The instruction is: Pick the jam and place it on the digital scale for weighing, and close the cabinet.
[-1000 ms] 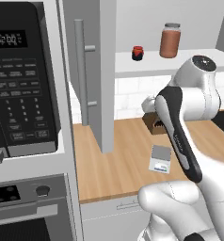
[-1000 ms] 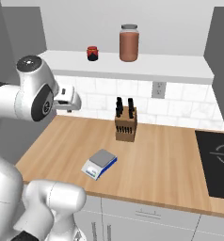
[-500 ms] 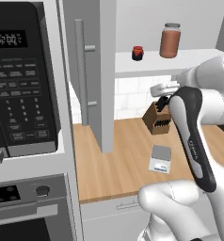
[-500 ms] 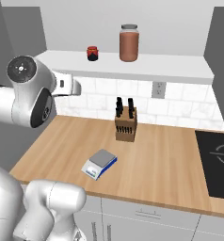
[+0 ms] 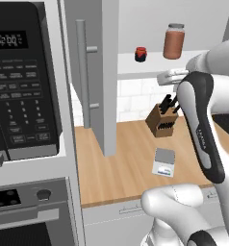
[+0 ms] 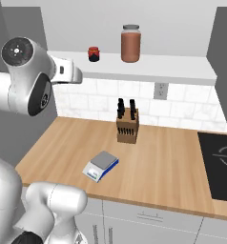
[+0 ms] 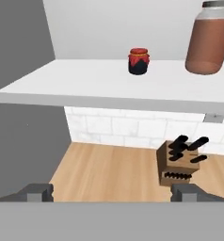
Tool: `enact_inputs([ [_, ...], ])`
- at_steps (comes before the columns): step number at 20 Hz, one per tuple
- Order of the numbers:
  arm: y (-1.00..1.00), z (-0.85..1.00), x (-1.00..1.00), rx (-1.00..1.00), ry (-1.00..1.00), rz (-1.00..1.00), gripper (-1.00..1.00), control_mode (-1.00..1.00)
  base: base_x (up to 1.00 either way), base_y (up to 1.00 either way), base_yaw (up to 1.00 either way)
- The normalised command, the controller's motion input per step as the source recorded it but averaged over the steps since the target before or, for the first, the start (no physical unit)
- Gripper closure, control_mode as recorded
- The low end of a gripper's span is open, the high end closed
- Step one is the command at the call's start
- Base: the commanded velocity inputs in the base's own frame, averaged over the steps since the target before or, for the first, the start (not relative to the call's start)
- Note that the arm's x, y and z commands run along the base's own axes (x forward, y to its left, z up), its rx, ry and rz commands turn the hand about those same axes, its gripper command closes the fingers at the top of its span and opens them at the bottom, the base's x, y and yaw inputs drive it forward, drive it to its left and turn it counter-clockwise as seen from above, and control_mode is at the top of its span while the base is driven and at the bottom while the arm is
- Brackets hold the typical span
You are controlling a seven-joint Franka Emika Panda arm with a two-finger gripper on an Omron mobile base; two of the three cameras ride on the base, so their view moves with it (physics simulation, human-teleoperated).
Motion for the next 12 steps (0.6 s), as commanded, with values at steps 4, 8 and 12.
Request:
enact_inputs([
  [4, -0.14, 0.34, 0.00, 0.00, -0.21, 0.00, -1.00, -1.00, 0.00, 0.00, 0.00],
  [8, 0.00, 0.21, 0.11, -0.05, -0.03, 0.00, -1.00, -1.00, 0.00, 0.00, 0.00],
  [12, 0.00, 0.26, 0.29, -0.05, 0.00, -0.03, -1.00, -1.00, 0.00, 0.00, 0.00],
])
